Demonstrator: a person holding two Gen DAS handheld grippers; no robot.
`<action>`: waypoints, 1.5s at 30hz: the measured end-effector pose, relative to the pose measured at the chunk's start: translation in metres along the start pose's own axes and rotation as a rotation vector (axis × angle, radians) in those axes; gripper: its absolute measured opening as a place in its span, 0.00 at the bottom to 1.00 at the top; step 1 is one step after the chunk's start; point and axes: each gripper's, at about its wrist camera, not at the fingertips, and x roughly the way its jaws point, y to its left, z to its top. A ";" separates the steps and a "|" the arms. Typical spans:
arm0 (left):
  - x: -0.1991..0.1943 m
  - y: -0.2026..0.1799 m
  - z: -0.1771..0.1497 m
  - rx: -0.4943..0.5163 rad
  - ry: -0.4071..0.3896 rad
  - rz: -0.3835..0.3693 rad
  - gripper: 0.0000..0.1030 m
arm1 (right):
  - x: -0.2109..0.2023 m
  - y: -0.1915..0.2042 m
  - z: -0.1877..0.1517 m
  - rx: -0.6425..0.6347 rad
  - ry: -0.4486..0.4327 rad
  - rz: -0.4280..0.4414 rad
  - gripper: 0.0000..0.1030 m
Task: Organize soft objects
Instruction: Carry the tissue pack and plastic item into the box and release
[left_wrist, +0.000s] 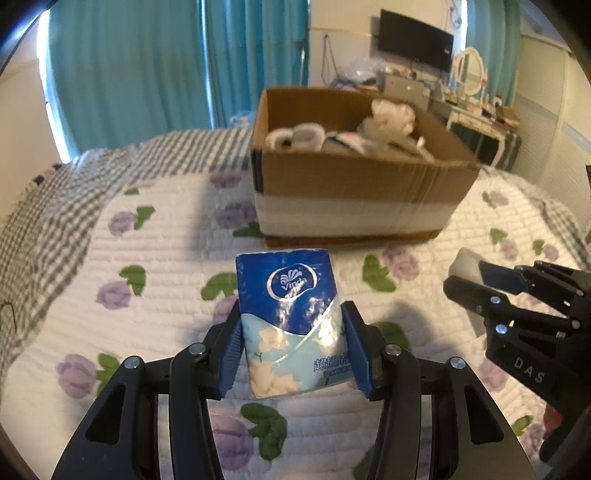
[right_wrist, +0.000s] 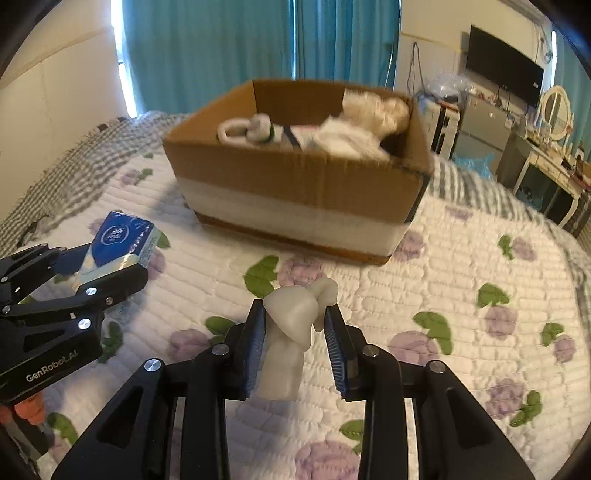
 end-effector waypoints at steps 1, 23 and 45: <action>-0.006 -0.001 0.002 0.002 -0.010 -0.001 0.48 | -0.007 0.001 0.000 0.000 -0.010 0.005 0.30; -0.120 -0.006 0.060 0.108 -0.217 -0.015 0.48 | -0.137 0.035 0.058 -0.071 -0.237 -0.038 0.31; -0.063 -0.005 0.178 0.130 -0.289 0.008 0.48 | -0.115 0.006 0.204 -0.117 -0.335 -0.060 0.31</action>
